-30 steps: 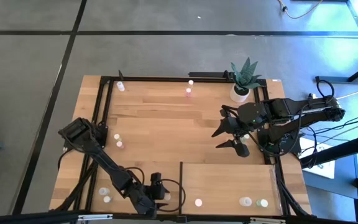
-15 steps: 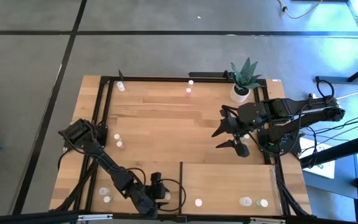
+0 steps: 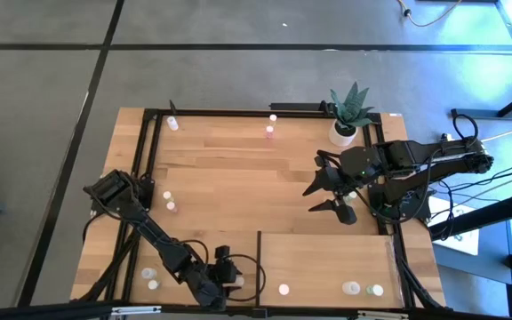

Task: Pick and place medicine bottles onto shelf by color
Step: Put the bottom yellow pill bottle on the shelf

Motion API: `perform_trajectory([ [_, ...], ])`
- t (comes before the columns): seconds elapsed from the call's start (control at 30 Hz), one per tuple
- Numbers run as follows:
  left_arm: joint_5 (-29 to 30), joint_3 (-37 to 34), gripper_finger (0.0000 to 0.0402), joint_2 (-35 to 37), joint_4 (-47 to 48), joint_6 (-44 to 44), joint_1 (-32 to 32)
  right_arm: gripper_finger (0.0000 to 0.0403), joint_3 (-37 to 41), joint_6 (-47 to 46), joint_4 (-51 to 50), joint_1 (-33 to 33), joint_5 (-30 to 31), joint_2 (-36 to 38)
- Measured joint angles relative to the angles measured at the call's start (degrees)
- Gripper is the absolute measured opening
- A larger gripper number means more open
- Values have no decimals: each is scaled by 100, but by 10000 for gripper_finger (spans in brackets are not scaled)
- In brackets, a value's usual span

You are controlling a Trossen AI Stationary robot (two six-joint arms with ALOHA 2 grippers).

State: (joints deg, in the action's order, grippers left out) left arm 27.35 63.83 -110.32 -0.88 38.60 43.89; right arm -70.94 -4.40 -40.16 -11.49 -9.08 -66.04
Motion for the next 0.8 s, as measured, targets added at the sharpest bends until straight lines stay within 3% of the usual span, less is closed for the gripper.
perform_trajectory([
  [0.47, 13, 1, 114, 2, -1, -20, 1, 218, 0, -1, 0, 0, 2, 0],
  [0.8, 13, 3, 109, 4, -1, 176, 1, 218, 0, 20, 0, 0, 2, 0],
])
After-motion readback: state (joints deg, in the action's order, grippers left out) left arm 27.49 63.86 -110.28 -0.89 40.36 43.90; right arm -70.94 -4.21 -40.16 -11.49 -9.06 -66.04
